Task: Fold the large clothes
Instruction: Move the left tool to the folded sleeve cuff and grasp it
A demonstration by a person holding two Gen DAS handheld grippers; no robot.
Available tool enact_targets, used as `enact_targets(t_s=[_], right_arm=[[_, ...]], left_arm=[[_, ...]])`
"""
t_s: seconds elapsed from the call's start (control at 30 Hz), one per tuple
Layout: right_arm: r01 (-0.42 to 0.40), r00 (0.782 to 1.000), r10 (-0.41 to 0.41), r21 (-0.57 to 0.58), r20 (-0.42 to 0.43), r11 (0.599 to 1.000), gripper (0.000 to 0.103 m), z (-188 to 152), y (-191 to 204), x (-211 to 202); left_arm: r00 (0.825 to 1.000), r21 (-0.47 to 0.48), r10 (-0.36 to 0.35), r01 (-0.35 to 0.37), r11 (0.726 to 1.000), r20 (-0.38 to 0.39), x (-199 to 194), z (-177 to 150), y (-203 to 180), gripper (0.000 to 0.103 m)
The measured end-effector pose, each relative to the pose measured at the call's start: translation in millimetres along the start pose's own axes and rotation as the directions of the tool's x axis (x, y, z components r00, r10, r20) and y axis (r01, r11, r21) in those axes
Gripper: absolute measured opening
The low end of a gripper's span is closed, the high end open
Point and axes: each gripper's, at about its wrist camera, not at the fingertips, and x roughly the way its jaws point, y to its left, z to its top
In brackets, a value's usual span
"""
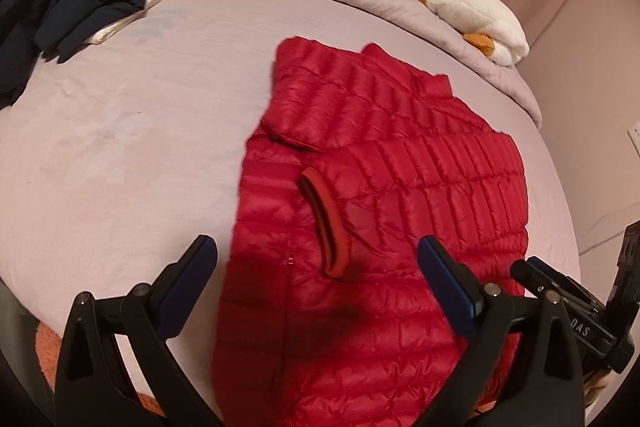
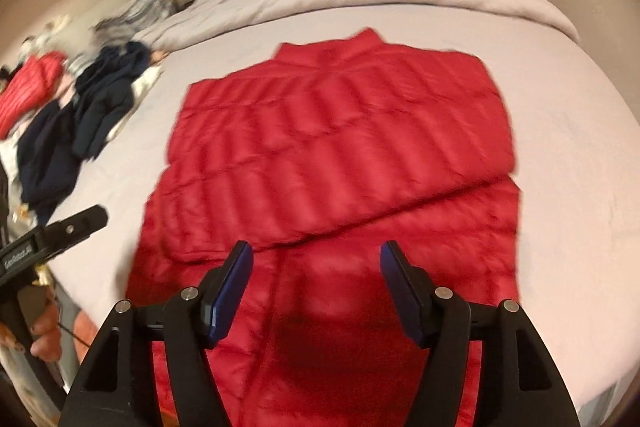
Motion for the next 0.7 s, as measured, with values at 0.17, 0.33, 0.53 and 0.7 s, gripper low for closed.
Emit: enact_targets(t_s=[0.17, 0.33, 0.53, 0.7], right_arm=[[0.033, 0.999, -0.033, 0.106, 0.004, 0.994, 0.066, -8, -29, -6], [0.072, 0.997, -0.077, 0.182, 0.025, 0.981, 0.067, -15, -50, -19], [0.129, 0.989, -0.141, 0.214, 0.039, 0.968, 0.067, -24, -63, -29], [0.162, 0.983, -0.176, 0.232, 0.044, 0.959, 0.067, -29, -73, -36]], left_arm=[[0.999, 0.031, -0.003, 0.004, 1.000, -0.043, 16, -4, -12, 0.100], [0.996, 0.043, -0.044, 0.048, 0.998, -0.082, 34, -8, -22, 0.099], [0.985, 0.032, -0.089, 0.095, 0.995, -0.150, 64, -13, -30, 0.093], [0.970, -0.057, -0.142, 0.134, 0.989, -0.195, 95, -15, -27, 0.067]])
